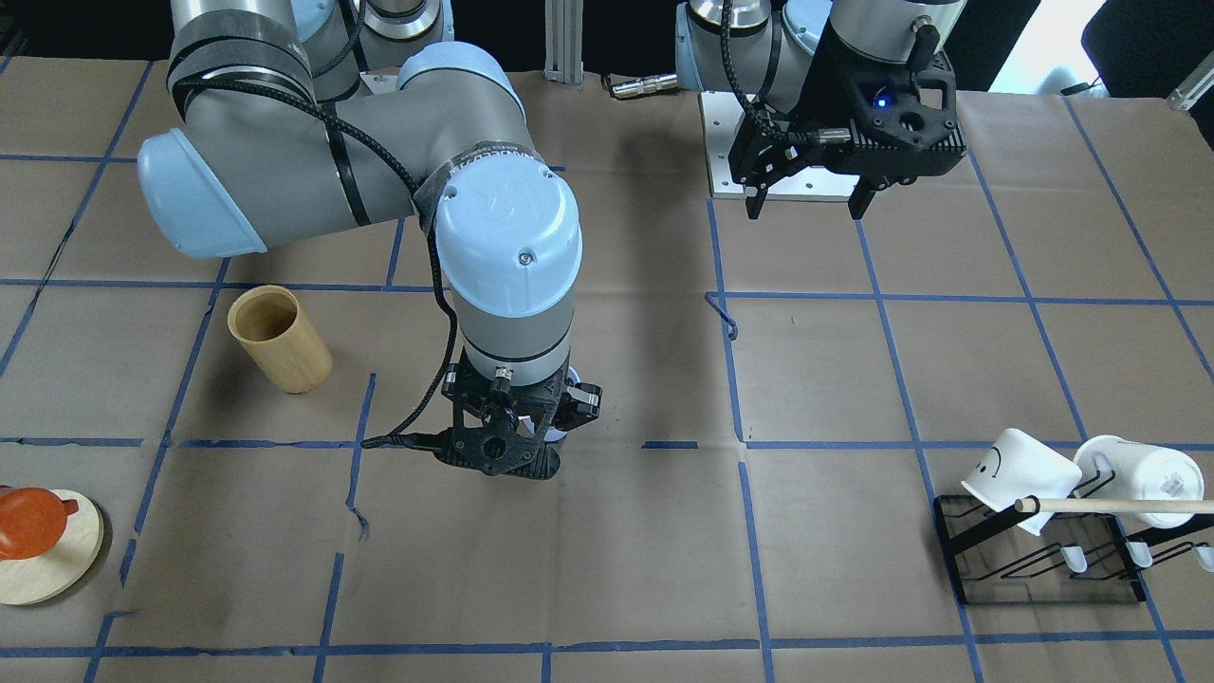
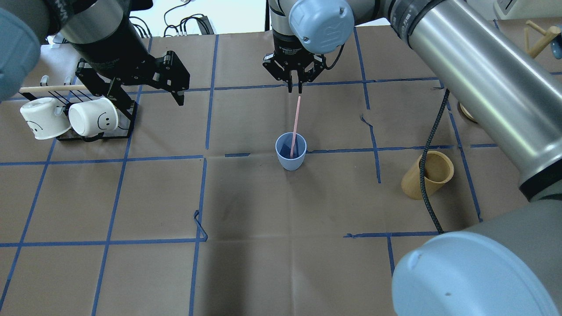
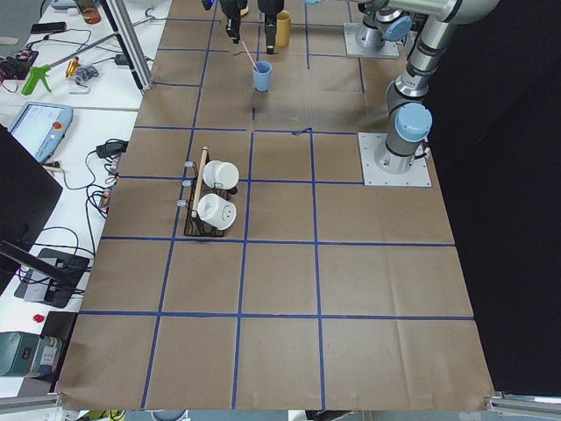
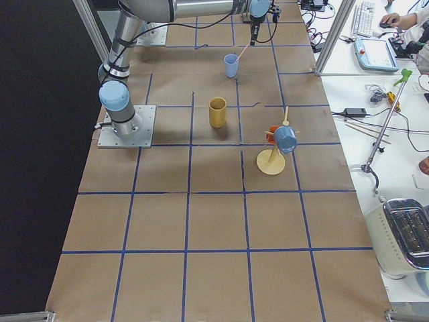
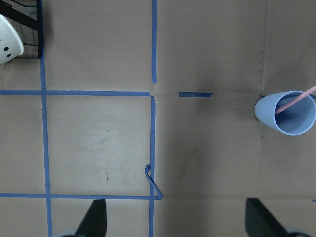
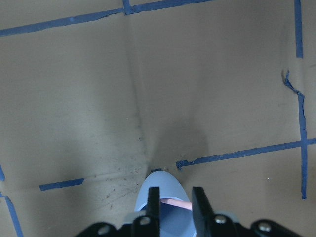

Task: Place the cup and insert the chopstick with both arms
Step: 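Lower pink chopstick into blue cup with right gripper, then open right gripper, leaving chopstick in blue cup, and raise it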

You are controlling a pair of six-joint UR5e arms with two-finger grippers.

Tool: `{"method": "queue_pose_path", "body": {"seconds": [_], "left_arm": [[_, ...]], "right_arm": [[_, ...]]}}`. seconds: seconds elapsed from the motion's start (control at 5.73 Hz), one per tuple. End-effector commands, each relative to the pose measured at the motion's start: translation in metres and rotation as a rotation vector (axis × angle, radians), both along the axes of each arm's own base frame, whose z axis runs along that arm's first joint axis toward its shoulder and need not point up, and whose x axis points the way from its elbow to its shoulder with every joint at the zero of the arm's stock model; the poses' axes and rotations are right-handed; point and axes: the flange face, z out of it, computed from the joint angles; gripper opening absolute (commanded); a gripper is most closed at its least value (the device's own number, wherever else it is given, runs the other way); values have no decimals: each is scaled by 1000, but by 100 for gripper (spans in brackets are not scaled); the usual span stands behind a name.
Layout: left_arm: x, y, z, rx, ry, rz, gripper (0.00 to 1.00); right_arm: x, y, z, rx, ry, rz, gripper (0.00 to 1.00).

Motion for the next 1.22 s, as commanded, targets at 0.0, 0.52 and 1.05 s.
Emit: {"method": "queue_pose_path", "body": {"seconds": [0.0,0.52,1.05], "left_arm": [[1,1,2,-1,-5,-17,98],[18,0,-1,26,1,-70,98],[15,1,-4,29,-6,-12,98]], "right_arm": [[-22,0,35,-47,-14,-20,100],[-140,34,105,4,7,20,100],[-218,128,81,-42,-14,38,100]]}}
